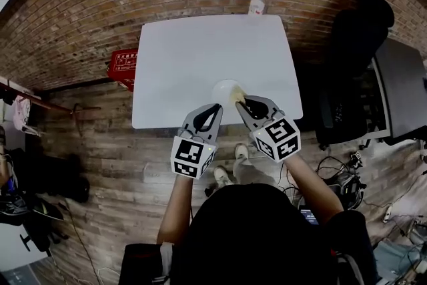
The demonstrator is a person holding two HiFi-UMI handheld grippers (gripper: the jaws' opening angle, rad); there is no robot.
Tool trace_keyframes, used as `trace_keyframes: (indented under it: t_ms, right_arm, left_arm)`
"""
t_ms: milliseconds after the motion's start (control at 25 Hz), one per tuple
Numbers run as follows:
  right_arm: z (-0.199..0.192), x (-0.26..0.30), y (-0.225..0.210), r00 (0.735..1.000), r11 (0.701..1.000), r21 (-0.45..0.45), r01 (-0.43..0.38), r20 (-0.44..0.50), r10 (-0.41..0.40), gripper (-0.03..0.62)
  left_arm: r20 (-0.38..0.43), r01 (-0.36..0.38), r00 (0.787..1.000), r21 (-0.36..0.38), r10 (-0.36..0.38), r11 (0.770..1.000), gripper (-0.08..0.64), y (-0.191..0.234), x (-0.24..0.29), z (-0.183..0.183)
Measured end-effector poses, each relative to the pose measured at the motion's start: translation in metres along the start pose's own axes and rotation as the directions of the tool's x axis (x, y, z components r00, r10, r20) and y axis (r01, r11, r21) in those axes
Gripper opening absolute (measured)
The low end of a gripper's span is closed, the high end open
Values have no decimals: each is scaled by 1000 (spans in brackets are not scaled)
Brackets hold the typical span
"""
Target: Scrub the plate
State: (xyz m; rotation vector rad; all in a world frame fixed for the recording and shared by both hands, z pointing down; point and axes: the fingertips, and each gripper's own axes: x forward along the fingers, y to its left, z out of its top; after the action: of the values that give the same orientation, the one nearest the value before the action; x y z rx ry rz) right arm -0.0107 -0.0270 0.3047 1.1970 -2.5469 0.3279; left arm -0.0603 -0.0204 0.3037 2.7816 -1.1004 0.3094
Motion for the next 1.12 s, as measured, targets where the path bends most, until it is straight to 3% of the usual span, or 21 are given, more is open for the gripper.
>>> trace_keyframes:
  t_ms: [600,1120]
  right_arm:
    - [17,-15,39,997,999,-20,25,77,-23,43]
    - [31,-38,19,995,997,-73,10,103,-3,43]
  left_arm:
    - [57,29,998,18,-30,999,28,-15,-44,15]
    - [102,-17,995,39,13,999,28,-33,-29,41]
